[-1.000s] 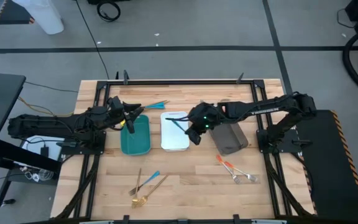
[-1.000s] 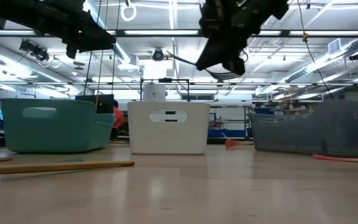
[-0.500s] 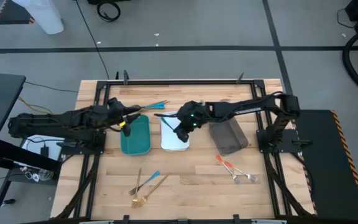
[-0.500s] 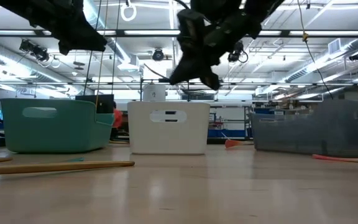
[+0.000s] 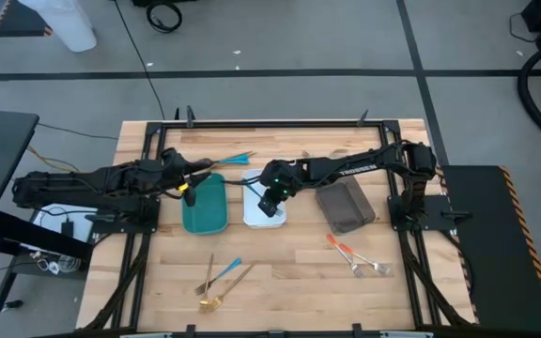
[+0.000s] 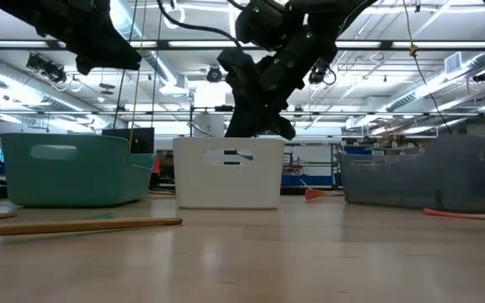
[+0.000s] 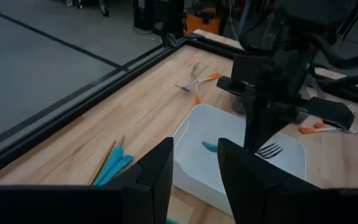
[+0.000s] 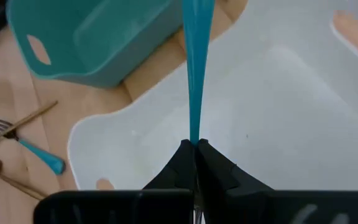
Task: Sort silverware by color (type)
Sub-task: Put the blue fork into the white bin, then put the gold fork into the black bin
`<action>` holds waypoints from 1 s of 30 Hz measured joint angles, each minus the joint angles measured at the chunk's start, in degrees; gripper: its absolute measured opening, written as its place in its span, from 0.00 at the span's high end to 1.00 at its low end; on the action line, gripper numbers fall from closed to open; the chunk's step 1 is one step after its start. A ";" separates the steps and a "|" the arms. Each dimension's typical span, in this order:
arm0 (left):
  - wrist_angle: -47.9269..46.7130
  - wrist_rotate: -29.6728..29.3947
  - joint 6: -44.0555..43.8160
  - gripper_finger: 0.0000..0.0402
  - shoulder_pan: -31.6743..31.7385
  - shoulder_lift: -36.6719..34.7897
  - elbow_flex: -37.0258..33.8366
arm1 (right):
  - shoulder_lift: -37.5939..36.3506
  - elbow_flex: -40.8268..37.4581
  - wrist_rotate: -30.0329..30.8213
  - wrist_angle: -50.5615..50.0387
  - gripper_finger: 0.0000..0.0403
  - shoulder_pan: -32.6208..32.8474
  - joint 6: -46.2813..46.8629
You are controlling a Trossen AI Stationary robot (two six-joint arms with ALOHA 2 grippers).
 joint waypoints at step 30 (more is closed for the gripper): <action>-1.35 9.21 2.92 0.67 -0.31 0.00 0.00 | -2.07 0.02 -4.25 -2.50 0.64 -3.51 2.04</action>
